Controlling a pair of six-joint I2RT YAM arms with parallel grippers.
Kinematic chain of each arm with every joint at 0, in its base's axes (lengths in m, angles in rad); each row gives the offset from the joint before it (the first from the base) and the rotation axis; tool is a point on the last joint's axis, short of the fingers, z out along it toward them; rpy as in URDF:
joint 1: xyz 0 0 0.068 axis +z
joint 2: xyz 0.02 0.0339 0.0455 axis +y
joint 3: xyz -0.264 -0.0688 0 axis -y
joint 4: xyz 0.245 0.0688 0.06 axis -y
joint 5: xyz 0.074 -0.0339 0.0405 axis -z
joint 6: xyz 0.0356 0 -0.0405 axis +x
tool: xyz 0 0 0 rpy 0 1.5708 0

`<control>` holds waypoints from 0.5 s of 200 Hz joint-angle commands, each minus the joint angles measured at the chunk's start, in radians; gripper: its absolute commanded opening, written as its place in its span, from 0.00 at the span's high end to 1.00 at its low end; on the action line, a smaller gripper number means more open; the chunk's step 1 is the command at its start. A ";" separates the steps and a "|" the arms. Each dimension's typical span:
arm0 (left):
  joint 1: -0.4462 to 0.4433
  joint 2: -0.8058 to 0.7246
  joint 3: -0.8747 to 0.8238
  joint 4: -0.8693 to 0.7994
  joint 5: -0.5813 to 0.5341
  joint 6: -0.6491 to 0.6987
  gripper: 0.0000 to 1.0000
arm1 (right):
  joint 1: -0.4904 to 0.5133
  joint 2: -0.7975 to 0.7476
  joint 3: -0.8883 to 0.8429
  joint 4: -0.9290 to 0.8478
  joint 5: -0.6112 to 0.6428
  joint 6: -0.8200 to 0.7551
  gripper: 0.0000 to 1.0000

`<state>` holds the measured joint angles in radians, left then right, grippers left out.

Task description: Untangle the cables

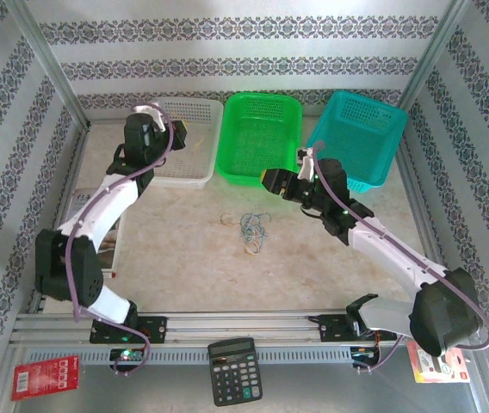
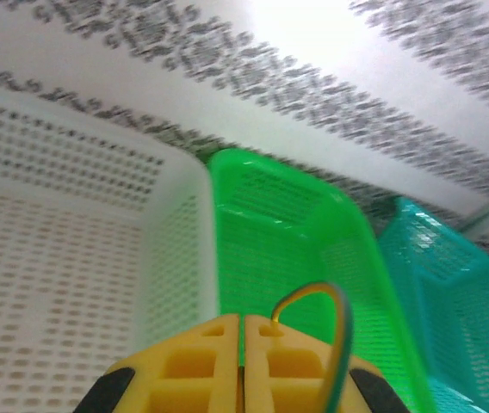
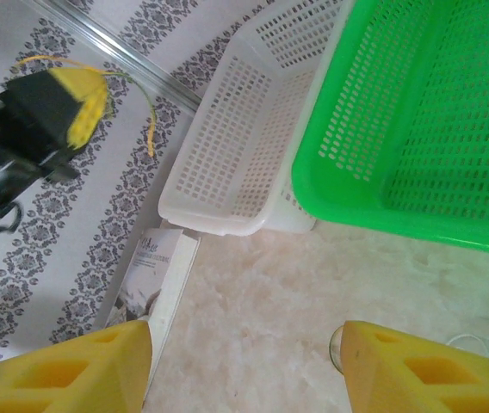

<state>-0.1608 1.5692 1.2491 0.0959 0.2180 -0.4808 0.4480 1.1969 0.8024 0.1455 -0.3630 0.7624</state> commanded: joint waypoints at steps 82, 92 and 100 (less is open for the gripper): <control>0.026 0.305 0.283 -0.368 -0.195 0.234 1.00 | 0.072 -0.118 -0.089 -0.183 0.156 -0.158 0.40; 0.026 0.313 0.284 -0.382 -0.201 0.243 0.98 | 0.082 -0.115 -0.094 -0.196 0.173 -0.168 0.40; 0.026 0.316 0.284 -0.392 -0.202 0.247 0.85 | 0.087 -0.112 -0.101 -0.203 0.183 -0.172 0.40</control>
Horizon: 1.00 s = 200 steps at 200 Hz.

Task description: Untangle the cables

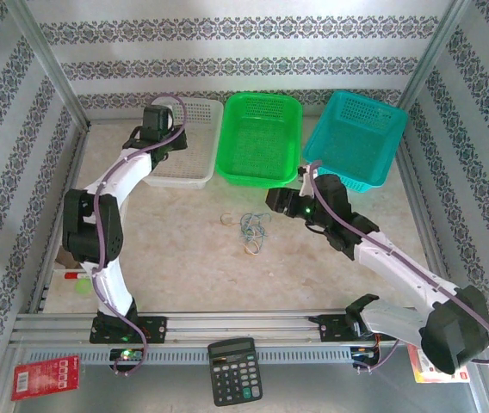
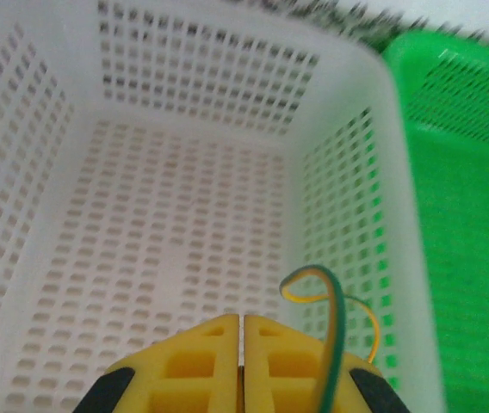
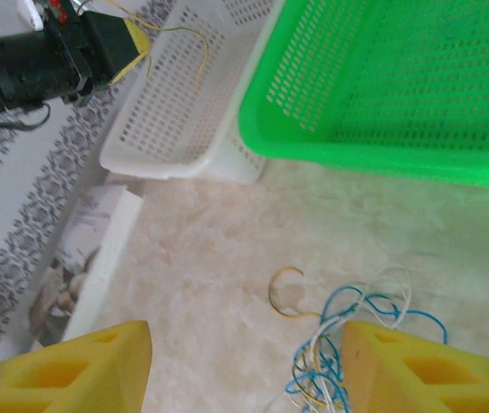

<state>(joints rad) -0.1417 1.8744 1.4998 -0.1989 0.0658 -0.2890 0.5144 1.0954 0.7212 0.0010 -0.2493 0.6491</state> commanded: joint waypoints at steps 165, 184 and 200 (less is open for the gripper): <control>-0.063 -0.389 -0.307 0.078 0.268 -0.212 0.00 | 0.116 0.054 -0.198 0.047 0.133 0.018 0.40; -0.106 -0.451 -0.421 0.130 0.260 -0.262 0.00 | 0.130 0.094 -0.197 0.083 0.130 0.030 0.43; -0.146 -0.489 -0.484 0.146 0.239 -0.279 0.00 | 0.138 0.131 -0.181 0.091 0.118 0.030 0.43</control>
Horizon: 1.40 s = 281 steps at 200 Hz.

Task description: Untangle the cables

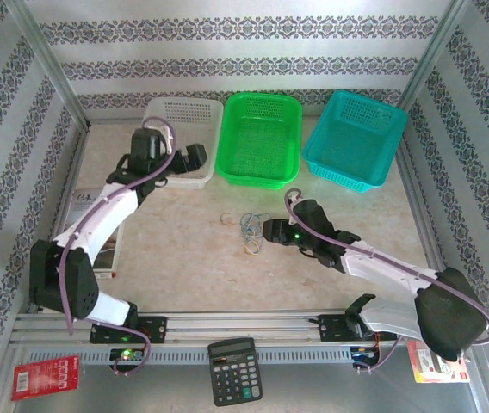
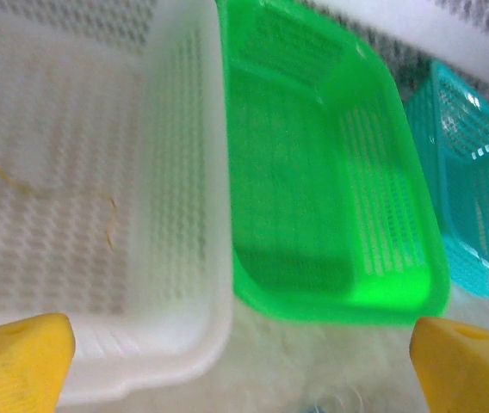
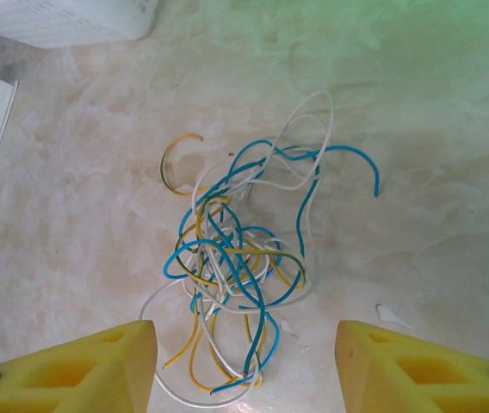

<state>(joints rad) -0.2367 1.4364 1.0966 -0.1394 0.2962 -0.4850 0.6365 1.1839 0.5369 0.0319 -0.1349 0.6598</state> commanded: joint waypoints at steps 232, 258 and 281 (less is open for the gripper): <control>-0.107 -0.160 -0.270 0.194 0.034 -0.153 0.00 | 0.050 0.141 -0.023 0.117 0.035 0.043 0.65; -0.107 -0.165 -0.271 0.195 0.033 -0.150 0.00 | 0.051 0.144 -0.021 0.117 0.039 0.041 0.72; -0.109 -0.165 -0.271 0.198 0.035 -0.150 0.00 | 0.051 0.145 -0.019 0.118 0.038 0.040 0.84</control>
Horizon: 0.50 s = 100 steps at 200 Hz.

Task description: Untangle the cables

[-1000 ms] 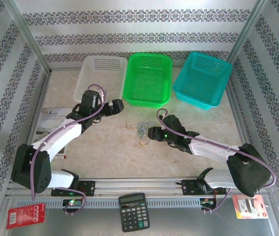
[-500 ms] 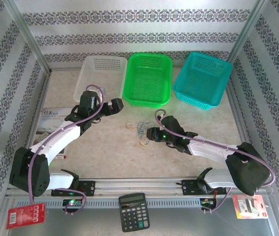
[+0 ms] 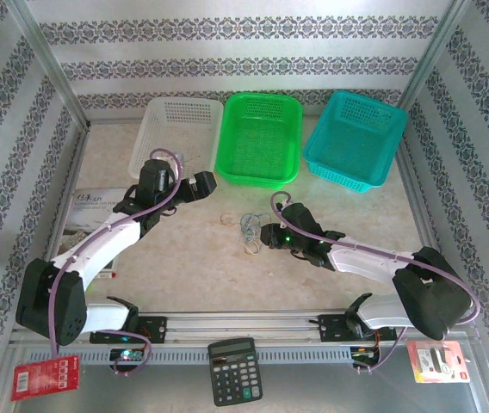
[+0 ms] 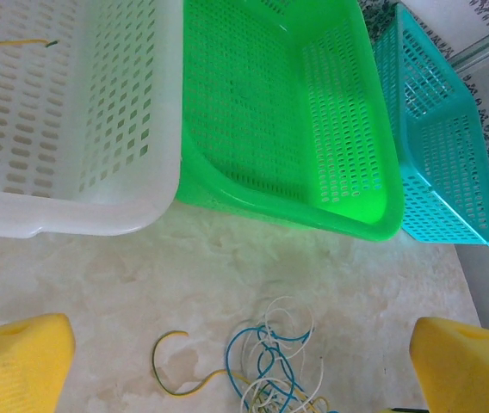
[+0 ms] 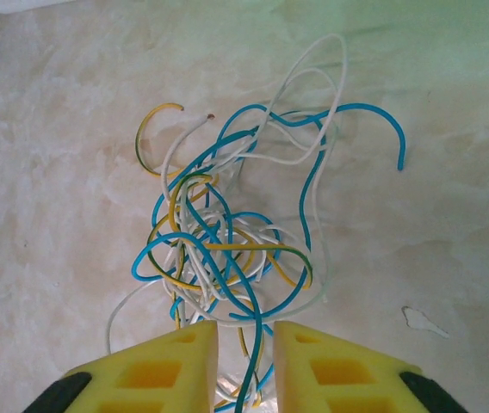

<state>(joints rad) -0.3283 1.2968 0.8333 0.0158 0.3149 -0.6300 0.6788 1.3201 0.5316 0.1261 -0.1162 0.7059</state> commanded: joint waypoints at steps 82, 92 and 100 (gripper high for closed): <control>-0.025 -0.065 -0.033 0.079 0.061 0.033 0.00 | -0.007 -0.114 0.081 -0.095 0.003 -0.065 1.00; -0.029 -0.068 -0.041 0.099 0.082 0.044 0.00 | -0.012 -0.128 0.103 -0.113 -0.009 -0.072 1.00; -0.034 -0.069 -0.050 0.116 0.098 0.049 0.00 | -0.014 -0.138 0.120 -0.125 -0.018 -0.078 1.00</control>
<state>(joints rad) -0.3405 1.2510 0.8085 0.0467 0.3553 -0.6209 0.6762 1.2243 0.5835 0.0483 -0.1173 0.6693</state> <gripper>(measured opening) 0.999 0.056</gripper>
